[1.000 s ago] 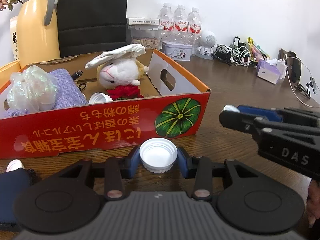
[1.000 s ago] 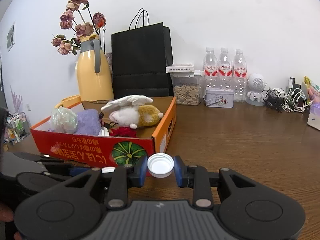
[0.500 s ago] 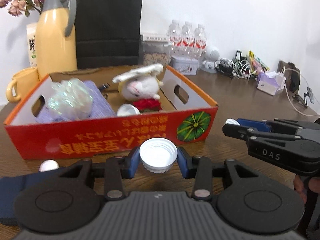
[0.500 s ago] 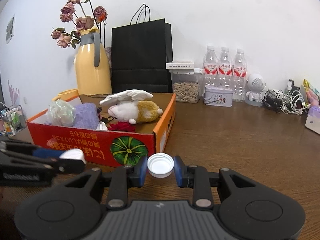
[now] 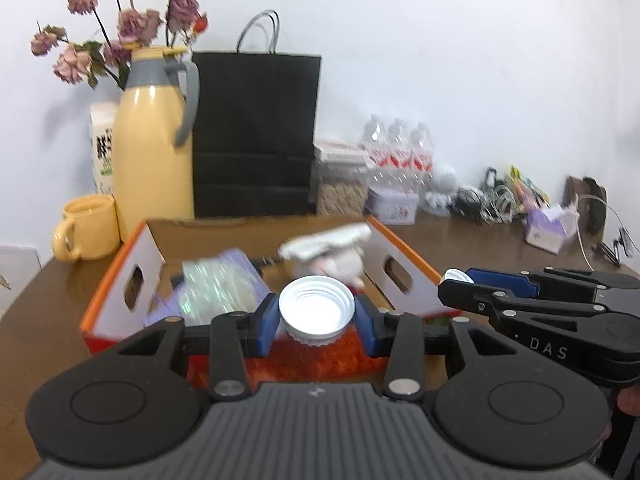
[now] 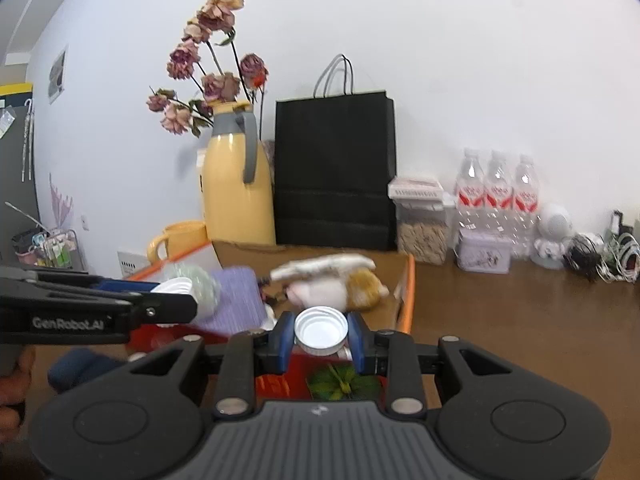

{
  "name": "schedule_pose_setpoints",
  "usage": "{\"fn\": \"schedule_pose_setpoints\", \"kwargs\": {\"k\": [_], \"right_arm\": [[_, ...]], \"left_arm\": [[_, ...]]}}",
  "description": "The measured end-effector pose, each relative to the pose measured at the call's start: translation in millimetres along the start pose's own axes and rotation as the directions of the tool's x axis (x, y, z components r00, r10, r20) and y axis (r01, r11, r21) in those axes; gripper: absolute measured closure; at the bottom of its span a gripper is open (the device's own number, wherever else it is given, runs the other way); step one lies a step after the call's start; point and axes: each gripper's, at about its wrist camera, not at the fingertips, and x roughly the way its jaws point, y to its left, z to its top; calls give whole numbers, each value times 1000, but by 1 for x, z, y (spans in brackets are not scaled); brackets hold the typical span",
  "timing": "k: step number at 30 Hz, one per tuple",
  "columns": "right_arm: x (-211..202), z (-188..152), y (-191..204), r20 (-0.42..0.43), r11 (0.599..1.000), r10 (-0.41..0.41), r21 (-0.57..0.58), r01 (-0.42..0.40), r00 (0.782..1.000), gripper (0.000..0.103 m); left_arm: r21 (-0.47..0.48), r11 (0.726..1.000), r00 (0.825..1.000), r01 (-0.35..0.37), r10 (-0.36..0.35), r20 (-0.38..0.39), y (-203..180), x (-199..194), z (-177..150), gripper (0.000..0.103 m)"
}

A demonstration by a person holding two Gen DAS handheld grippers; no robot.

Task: Organize objects
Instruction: 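Carry both white caps over the cardboard box with both tools, then open both tools to drop the white caps into the box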

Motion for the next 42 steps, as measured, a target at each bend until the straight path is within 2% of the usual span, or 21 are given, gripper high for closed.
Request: {"fn": "schedule_pose_setpoints", "kwargs": {"k": [8, 15, 21, 22, 23, 24, 25, 26, 27, 28, 29, 34, 42], "right_arm": [[42, 29, 5, 30, 1000, -10, 4, 9, 1000, 76], [73, 12, -10, -40, 999, -27, 42, 29, 999, 76], [77, 5, -10, -54, 999, -31, 38, 33, 998, 75], [76, 4, -9, -52, 999, -34, 38, 36, 998, 75], [76, 4, -9, -48, 999, -33, 36, 35, 998, 72], [75, 4, -9, -46, 999, -36, 38, 38, 998, 67], [74, 3, -10, -43, 998, -39, 41, 41, 998, 50], [72, 3, -9, -39, 998, -44, 43, 46, 998, 27], [71, 4, -9, -33, 998, -51, 44, 52, 998, 16], [70, 4, -9, -23, 997, -59, 44, 60, 998, 4], [68, 4, -9, -14, 997, -63, 46, 63, 998, 0], [67, 5, -11, -14, 996, -64, 56, 64, 998, 0], [63, 5, -9, 0, 996, -67, 50, 67, 998, 0]], "left_arm": [[-27, 1000, 999, -16, 17, 50, 22, 30, 22, 63], [-27, 999, 999, -16, 18, 49, 34, 59, 16, 63], [-40, 999, 999, -11, 13, 44, 42, 64, 9, 62], [-45, 999, 999, -14, 16, 49, 43, 64, 9, 59], [-51, 999, 998, -17, 19, 55, 44, 62, 9, 55], [-54, 998, 998, -22, 26, 62, 45, 61, 9, 46], [-53, 998, 997, -31, 35, 71, 45, 59, 10, 33], [-53, 998, 996, -42, 47, 82, 44, 57, 9, 24], [-57, 997, 994, -55, 61, 96, 44, 55, 9, 4], [-61, 996, 991, -67, 74, 110, 44, 54, 9, 0], [-66, 994, 988, -84, 92, 125, 44, 52, 9, 0], [-88, 990, 987, -112, 121, 103, 49, 56, 10, 0], [-88, 990, 986, -113, 122, 114, 48, 51, 10, 0]]}}
